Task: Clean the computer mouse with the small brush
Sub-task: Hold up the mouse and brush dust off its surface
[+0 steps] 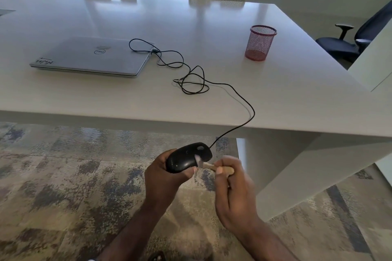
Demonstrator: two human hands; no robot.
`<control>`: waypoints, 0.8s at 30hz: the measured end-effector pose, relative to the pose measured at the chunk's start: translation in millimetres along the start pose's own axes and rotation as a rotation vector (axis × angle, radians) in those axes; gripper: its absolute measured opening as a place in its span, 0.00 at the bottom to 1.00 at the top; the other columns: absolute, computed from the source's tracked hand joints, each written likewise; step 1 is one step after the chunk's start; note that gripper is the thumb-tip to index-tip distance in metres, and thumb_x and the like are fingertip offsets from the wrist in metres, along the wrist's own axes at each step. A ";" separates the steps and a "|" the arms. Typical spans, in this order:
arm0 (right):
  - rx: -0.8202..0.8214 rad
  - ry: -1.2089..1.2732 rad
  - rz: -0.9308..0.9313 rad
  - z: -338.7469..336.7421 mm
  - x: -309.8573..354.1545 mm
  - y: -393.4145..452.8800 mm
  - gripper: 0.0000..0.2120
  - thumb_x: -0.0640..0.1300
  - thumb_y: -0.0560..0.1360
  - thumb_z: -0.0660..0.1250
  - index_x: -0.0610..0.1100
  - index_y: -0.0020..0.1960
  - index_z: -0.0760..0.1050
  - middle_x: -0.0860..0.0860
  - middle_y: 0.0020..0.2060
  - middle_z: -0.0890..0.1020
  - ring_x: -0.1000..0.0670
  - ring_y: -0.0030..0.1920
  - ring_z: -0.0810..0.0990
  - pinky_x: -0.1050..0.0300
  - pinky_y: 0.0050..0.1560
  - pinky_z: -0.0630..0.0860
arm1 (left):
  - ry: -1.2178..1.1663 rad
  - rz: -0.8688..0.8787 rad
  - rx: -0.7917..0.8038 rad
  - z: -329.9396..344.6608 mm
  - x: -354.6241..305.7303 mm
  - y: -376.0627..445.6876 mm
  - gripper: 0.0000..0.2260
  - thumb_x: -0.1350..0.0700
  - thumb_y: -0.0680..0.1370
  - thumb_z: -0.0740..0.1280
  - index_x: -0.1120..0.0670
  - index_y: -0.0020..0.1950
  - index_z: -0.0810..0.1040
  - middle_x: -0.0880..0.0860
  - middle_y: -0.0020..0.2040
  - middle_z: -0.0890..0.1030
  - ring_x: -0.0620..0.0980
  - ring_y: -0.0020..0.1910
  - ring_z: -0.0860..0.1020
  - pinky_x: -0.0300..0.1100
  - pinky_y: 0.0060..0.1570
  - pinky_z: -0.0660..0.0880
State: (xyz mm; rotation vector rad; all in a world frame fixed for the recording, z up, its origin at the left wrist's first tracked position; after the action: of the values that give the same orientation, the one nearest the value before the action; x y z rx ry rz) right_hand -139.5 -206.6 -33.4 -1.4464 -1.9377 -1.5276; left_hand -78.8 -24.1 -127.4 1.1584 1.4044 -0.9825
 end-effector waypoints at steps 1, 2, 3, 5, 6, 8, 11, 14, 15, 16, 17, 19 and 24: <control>0.029 0.027 0.000 5.7 2.2 -1.9 0.06 0.44 0.82 0.57 0.55 0.53 0.70 0.66 0.34 0.69 0.64 0.32 0.69 0.72 0.38 0.63 | 0.000 -0.004 0.004 0.8 1.9 0.7 0.23 0.58 0.60 0.83 0.36 0.48 0.85 0.43 0.41 0.87 0.41 0.40 0.85 0.35 0.37 0.80; 0.060 0.056 0.002 11.0 4.1 -3.7 0.06 0.44 0.83 0.57 0.53 0.53 0.71 0.67 0.35 0.70 0.65 0.33 0.70 0.71 0.39 0.63 | 0.001 -0.012 0.008 1.2 5.1 1.7 0.22 0.61 0.61 0.84 0.39 0.48 0.86 0.45 0.41 0.88 0.42 0.39 0.85 0.37 0.38 0.80; 0.091 0.082 0.000 15.6 5.9 -5.0 0.05 0.44 0.83 0.57 0.52 0.54 0.71 0.68 0.36 0.71 0.65 0.33 0.70 0.71 0.40 0.64 | 0.004 -0.026 0.010 1.2 8.5 2.6 0.22 0.63 0.61 0.84 0.43 0.49 0.86 0.47 0.41 0.88 0.45 0.40 0.85 0.40 0.39 0.81; 0.123 0.114 -0.013 19.5 9.2 -5.6 0.05 0.45 0.84 0.57 0.51 0.55 0.72 0.69 0.38 0.72 0.65 0.34 0.71 0.70 0.40 0.65 | 0.004 -0.054 0.016 1.7 11.7 3.3 0.23 0.64 0.60 0.84 0.47 0.51 0.86 0.49 0.42 0.88 0.48 0.42 0.86 0.45 0.42 0.82; 0.106 0.122 -0.018 16.8 9.6 -4.7 0.05 0.47 0.84 0.57 0.51 0.55 0.72 0.67 0.37 0.71 0.65 0.33 0.70 0.69 0.39 0.64 | 0.000 -0.057 0.017 2.2 11.1 3.4 0.23 0.63 0.60 0.83 0.46 0.50 0.86 0.48 0.42 0.88 0.49 0.42 0.86 0.45 0.42 0.83; 0.015 0.124 -0.022 4.1 7.5 -0.9 0.07 0.51 0.85 0.55 0.51 0.54 0.71 0.64 0.35 0.70 0.64 0.31 0.68 0.71 0.39 0.62 | 0.006 -0.045 0.012 2.2 5.4 2.9 0.21 0.53 0.58 0.82 0.39 0.48 0.85 0.46 0.41 0.88 0.46 0.41 0.86 0.43 0.41 0.83; -0.123 0.044 -0.019 -15.7 -1.0 3.4 0.09 0.52 0.85 0.54 0.51 0.53 0.71 0.66 0.33 0.67 0.66 0.31 0.66 0.72 0.38 0.60 | -0.009 -0.024 -0.002 0.2 -0.7 2.8 0.21 0.44 0.55 0.79 0.31 0.46 0.83 0.42 0.41 0.87 0.42 0.41 0.86 0.41 0.41 0.83; -0.091 -0.008 -0.014 -11.2 -5.7 1.8 0.05 0.46 0.82 0.57 0.50 0.53 0.71 0.68 0.36 0.68 0.68 0.34 0.68 0.69 0.40 0.63 | -0.001 -0.016 -0.002 -0.2 -1.2 2.9 0.21 0.43 0.56 0.79 0.31 0.47 0.83 0.41 0.42 0.87 0.41 0.42 0.86 0.41 0.41 0.83; -0.062 -0.006 -0.030 -6.3 -3.4 0.2 0.05 0.45 0.81 0.57 0.50 0.53 0.71 0.69 0.38 0.70 0.68 0.36 0.70 0.69 0.41 0.64 | 0.002 -0.022 -0.003 0.2 -0.8 2.9 0.21 0.44 0.56 0.79 0.31 0.47 0.83 0.42 0.42 0.87 0.42 0.41 0.86 0.43 0.42 0.84; -0.034 0.000 -0.047 -1.3 0.3 -1.2 0.05 0.44 0.81 0.58 0.50 0.53 0.72 0.70 0.40 0.71 0.68 0.39 0.71 0.70 0.43 0.65 | 0.003 -0.030 -0.001 0.6 -0.3 3.0 0.21 0.44 0.56 0.79 0.33 0.48 0.84 0.43 0.42 0.88 0.42 0.41 0.86 0.46 0.43 0.85; -0.012 0.005 -0.060 2.8 3.8 -1.9 0.05 0.44 0.81 0.58 0.50 0.54 0.72 0.71 0.41 0.72 0.69 0.41 0.72 0.70 0.45 0.66 | 0.003 -0.037 0.003 1.3 0.1 3.3 0.21 0.46 0.57 0.79 0.35 0.48 0.84 0.44 0.41 0.88 0.44 0.41 0.86 0.50 0.44 0.85; 0.016 0.005 -0.073 7.6 8.2 -2.5 0.06 0.43 0.81 0.59 0.51 0.54 0.72 0.70 0.42 0.71 0.68 0.42 0.73 0.71 0.46 0.66 | 0.004 -0.041 0.010 2.0 0.4 3.7 0.20 0.49 0.59 0.81 0.38 0.49 0.85 0.46 0.41 0.88 0.46 0.42 0.87 0.55 0.46 0.85; 0.095 0.022 -0.086 15.6 13.8 -1.1 0.05 0.44 0.82 0.58 0.50 0.54 0.72 0.68 0.44 0.72 0.65 0.43 0.73 0.64 0.46 0.70 | -0.019 -0.049 0.034 2.6 -1.1 2.6 0.22 0.47 0.56 0.81 0.41 0.49 0.86 0.49 0.43 0.88 0.52 0.46 0.87 0.59 0.52 0.83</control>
State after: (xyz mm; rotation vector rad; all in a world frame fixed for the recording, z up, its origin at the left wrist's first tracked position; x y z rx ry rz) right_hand -141.4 -186.1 -30.4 -1.3176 -2.0549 -1.4592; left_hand -75.7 -26.3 -126.7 1.1409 1.4117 -1.0528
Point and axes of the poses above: each hand's wrist, its own y-axis towards the middle knuckle, its own z-axis out of the palm, x = y × z, the point moved 9 cm from there along y, towards the middle knuckle
